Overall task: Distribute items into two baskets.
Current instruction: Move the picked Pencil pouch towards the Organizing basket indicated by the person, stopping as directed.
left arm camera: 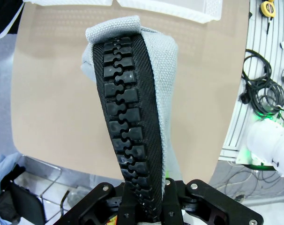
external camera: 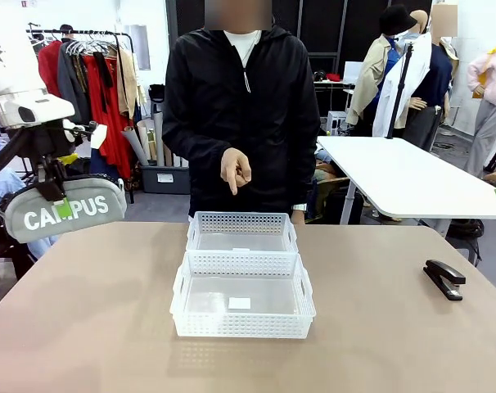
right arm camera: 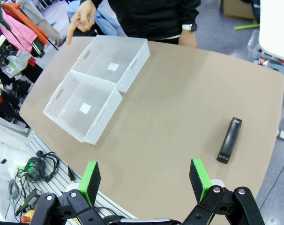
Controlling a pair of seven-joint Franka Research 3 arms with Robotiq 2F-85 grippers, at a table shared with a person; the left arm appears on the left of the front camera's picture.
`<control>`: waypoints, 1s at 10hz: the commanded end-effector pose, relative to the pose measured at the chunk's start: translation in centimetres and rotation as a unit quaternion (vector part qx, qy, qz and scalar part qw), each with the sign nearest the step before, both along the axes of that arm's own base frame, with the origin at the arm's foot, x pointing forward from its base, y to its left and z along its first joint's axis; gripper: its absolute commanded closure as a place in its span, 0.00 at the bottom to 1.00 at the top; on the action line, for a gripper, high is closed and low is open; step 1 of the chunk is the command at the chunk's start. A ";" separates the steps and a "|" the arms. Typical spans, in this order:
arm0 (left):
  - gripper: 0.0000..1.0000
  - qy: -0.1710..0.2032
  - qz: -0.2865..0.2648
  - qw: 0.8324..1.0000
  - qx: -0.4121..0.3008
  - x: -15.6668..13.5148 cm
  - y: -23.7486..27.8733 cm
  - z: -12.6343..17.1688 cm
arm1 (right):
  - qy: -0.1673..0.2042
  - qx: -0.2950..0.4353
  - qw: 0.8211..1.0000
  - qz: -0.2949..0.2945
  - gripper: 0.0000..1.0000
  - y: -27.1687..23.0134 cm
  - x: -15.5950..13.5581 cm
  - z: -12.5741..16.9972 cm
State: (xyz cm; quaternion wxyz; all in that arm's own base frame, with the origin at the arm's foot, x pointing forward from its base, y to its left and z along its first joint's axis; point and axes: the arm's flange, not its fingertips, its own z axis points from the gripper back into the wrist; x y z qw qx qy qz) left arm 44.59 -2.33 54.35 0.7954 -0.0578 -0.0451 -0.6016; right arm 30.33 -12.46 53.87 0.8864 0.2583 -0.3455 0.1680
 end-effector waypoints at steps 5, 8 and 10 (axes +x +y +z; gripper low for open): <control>1.00 -0.010 -0.003 1.000 -0.009 1.9 0.1 0.4 | -0.008 0.007 1.000 0.006 0.00 0.0 0.1 0.2; 1.00 0.000 -0.026 1.000 0.002 5.3 -1.0 1.1 | -0.008 0.007 1.000 0.006 0.00 0.0 0.1 0.2; 1.00 0.004 -0.050 0.999 0.001 7.3 -2.3 1.2 | -0.008 0.007 1.000 0.006 0.00 0.0 0.1 0.2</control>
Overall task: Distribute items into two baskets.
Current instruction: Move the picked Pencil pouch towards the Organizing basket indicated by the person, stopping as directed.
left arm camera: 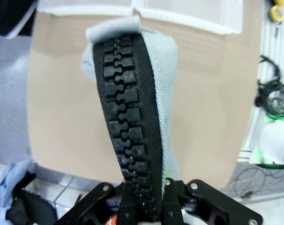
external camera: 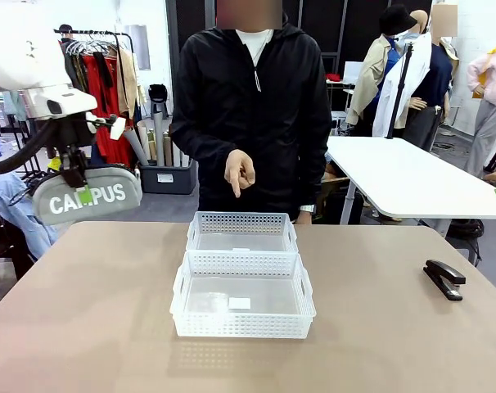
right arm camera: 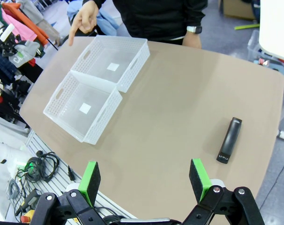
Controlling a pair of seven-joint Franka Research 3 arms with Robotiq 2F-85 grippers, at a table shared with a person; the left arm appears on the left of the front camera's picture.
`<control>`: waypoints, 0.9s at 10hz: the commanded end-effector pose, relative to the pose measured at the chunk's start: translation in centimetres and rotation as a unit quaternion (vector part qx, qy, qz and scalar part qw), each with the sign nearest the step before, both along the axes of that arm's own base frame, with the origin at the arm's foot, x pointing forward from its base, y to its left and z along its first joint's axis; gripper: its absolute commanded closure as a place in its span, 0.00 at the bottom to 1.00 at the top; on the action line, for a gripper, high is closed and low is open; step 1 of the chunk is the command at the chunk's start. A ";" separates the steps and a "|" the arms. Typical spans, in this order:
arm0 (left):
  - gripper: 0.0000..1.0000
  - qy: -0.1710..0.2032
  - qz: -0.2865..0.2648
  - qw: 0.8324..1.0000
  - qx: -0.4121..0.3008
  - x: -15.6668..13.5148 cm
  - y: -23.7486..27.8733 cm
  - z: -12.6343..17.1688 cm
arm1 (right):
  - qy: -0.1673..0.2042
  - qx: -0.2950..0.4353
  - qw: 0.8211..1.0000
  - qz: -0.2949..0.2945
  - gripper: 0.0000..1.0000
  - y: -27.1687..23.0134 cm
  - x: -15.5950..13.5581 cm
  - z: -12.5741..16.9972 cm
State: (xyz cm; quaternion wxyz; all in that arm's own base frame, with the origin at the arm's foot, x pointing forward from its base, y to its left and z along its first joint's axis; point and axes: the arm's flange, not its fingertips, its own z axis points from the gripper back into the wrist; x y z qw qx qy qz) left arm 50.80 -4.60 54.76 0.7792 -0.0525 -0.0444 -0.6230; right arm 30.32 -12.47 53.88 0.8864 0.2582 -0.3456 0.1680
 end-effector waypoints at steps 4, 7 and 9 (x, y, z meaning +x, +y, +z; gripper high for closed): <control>1.00 0.023 -0.057 0.998 0.007 4.3 -2.7 0.2 | -0.008 0.007 1.000 0.007 0.00 0.1 0.1 0.2; 1.00 0.037 -0.085 0.996 0.009 6.6 -4.6 -1.3 | -0.008 0.007 1.000 0.007 0.00 0.1 0.1 0.2; 1.00 0.049 -0.118 0.992 0.013 7.6 -6.6 -2.3 | -0.008 0.007 1.000 0.007 0.00 0.1 0.1 0.2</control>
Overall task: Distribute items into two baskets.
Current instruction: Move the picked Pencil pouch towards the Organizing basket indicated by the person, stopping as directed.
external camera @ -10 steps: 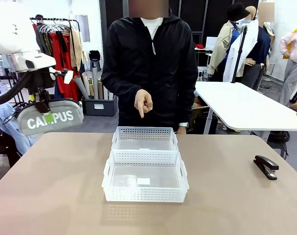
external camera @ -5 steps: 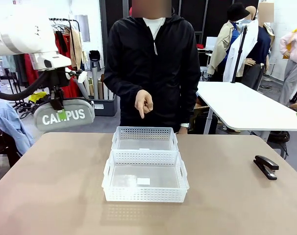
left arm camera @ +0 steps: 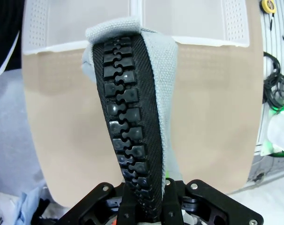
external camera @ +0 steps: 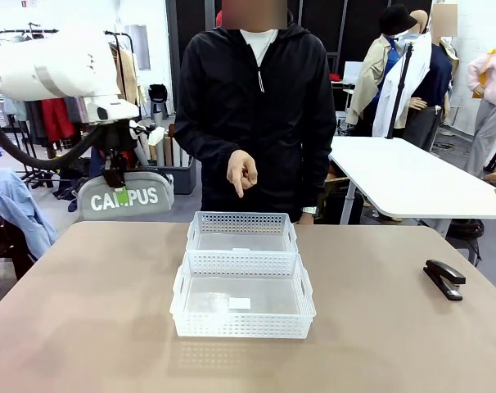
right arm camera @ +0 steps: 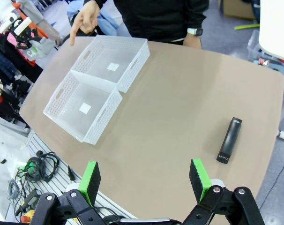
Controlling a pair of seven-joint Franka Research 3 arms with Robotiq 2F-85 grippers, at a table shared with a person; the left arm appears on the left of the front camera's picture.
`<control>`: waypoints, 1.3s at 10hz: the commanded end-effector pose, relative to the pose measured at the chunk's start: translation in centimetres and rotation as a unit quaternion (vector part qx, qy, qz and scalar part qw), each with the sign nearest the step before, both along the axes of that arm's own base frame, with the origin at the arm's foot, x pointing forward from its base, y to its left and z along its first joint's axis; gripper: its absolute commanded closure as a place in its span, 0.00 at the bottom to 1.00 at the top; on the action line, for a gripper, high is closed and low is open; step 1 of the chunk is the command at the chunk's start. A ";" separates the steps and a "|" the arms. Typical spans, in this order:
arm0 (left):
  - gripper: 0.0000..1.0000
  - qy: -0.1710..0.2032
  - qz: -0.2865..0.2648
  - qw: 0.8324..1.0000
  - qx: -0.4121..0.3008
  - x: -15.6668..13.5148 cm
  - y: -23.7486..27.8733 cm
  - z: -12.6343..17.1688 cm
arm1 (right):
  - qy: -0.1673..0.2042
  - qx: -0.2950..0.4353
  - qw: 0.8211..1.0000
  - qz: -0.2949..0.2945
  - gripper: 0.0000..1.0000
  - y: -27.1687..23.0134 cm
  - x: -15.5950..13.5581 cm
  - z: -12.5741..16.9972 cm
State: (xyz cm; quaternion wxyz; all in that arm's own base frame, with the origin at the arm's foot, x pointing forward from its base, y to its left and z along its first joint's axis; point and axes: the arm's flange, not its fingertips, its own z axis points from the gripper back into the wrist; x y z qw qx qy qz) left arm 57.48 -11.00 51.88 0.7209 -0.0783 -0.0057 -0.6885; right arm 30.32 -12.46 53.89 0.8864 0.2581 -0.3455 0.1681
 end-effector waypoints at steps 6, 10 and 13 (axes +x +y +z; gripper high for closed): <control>1.00 0.034 -0.080 0.996 0.021 3.2 -4.8 -1.8 | -0.008 0.007 1.000 0.007 0.00 0.0 0.1 0.1; 1.00 0.057 -0.080 0.995 0.019 2.2 -5.3 -2.7 | -0.008 0.007 1.000 0.007 0.00 0.0 0.1 0.1; 1.00 0.059 -0.011 0.998 0.003 -6.1 2.8 -1.1 | -0.008 0.007 1.000 0.007 0.00 0.0 0.1 0.1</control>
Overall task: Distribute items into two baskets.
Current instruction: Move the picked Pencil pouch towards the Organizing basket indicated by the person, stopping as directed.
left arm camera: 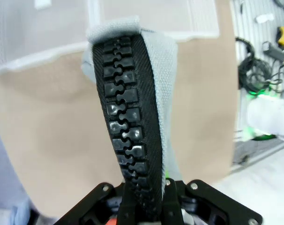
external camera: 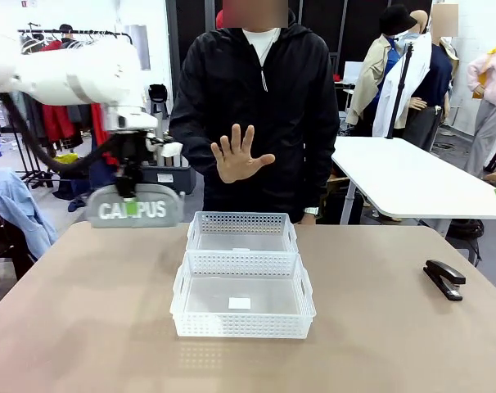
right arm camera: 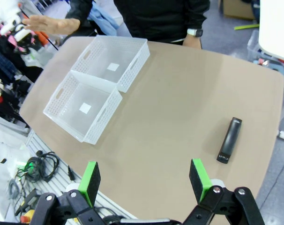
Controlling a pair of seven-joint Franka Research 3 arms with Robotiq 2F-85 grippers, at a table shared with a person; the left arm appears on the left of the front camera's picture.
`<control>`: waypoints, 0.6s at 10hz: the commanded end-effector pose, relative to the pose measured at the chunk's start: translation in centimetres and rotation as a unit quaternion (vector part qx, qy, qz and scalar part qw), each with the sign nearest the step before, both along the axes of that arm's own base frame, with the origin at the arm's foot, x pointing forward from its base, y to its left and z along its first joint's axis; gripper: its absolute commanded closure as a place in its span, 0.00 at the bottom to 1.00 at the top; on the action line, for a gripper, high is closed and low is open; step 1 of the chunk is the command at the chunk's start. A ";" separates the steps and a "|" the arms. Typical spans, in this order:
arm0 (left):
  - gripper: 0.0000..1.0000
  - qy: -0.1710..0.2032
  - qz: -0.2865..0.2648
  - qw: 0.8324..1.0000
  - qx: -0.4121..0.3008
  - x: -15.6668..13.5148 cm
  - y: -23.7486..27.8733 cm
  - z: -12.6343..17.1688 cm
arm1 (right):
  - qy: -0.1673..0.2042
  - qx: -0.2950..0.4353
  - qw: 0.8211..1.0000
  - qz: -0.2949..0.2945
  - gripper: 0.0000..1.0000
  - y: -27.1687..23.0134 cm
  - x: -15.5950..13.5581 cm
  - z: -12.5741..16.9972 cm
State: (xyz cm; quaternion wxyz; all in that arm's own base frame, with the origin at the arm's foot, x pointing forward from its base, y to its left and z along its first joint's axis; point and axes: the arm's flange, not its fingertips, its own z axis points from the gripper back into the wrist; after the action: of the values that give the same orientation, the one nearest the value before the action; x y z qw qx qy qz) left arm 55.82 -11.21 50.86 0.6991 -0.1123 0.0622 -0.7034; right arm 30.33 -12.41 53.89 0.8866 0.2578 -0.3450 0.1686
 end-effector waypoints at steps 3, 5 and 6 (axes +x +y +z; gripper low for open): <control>1.00 -0.063 0.065 0.995 -0.047 -9.3 6.3 0.7 | -0.008 0.008 1.000 0.006 0.00 0.0 0.1 0.1; 1.00 -0.049 0.063 0.996 -0.047 -8.8 6.7 0.4 | -0.008 0.008 1.000 0.006 0.00 0.0 0.1 0.1; 1.00 -0.049 0.060 0.996 -0.043 -8.6 6.6 0.6 | -0.008 0.008 1.000 0.006 0.00 0.0 0.1 0.1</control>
State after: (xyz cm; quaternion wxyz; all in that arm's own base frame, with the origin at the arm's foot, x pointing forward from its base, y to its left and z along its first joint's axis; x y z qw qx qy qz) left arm 46.52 -4.39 51.63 0.7461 -0.1135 -0.0084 -0.6560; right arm 30.32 -12.40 53.91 0.8867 0.2575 -0.3451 0.1687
